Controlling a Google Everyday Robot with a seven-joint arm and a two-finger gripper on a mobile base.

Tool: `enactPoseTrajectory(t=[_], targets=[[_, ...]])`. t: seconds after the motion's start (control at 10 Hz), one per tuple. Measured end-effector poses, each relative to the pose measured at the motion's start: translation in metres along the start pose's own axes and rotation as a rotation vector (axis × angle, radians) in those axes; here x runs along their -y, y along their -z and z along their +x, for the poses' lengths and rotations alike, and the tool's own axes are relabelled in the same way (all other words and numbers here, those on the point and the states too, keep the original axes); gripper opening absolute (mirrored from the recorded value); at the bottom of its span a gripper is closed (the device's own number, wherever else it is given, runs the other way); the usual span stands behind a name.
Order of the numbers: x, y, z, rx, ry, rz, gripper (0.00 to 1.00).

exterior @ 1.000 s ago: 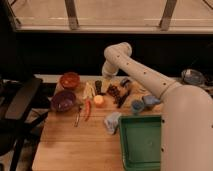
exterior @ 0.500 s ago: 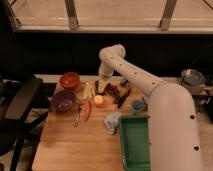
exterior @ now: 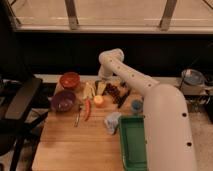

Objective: Wipe tray with eraser

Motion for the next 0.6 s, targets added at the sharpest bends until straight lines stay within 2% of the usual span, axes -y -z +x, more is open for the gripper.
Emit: enactPoseTrajectory(t=[0.4,0.6], targets=[[0.007,0.002,0.008,-0.017,0.014,0.021,0.8],[0.017,-0.005,0.007,-0.028,0.005,0.035,0.8]])
